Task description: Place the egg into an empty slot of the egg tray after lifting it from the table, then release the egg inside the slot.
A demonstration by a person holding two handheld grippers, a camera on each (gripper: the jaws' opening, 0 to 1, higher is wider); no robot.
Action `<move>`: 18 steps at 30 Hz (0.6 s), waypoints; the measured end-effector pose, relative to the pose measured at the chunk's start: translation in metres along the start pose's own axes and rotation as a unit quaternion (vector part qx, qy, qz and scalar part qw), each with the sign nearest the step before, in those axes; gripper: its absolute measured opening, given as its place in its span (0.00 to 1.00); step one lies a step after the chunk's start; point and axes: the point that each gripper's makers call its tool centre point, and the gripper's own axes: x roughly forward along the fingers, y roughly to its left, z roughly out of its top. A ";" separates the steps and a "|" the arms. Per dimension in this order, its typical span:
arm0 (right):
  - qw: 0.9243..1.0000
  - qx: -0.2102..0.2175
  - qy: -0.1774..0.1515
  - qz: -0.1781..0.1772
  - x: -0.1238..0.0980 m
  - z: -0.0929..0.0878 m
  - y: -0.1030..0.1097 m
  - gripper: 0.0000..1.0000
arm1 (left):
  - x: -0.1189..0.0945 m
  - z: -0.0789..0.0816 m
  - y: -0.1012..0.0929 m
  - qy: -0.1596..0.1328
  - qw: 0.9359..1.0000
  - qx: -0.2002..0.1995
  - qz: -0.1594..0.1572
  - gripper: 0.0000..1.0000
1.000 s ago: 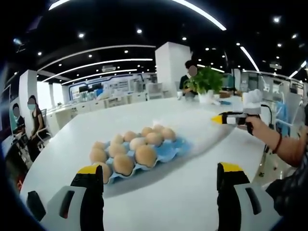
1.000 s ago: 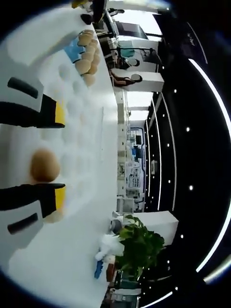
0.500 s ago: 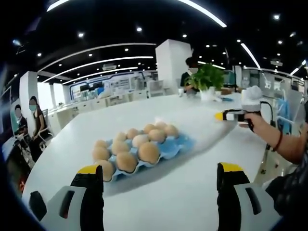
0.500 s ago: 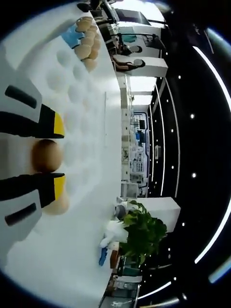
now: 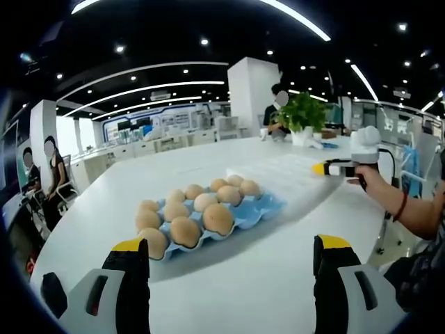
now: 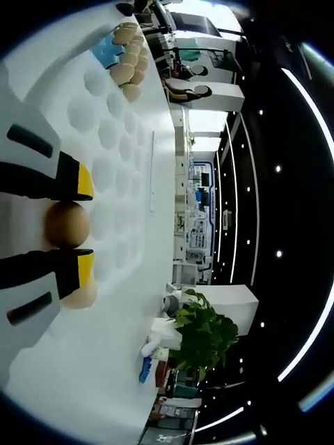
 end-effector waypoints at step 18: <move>0.999 -0.002 -0.039 0.014 -0.010 0.025 0.006 0.28 | 0.001 -0.001 0.001 0.000 1.000 0.000 -0.001 1.00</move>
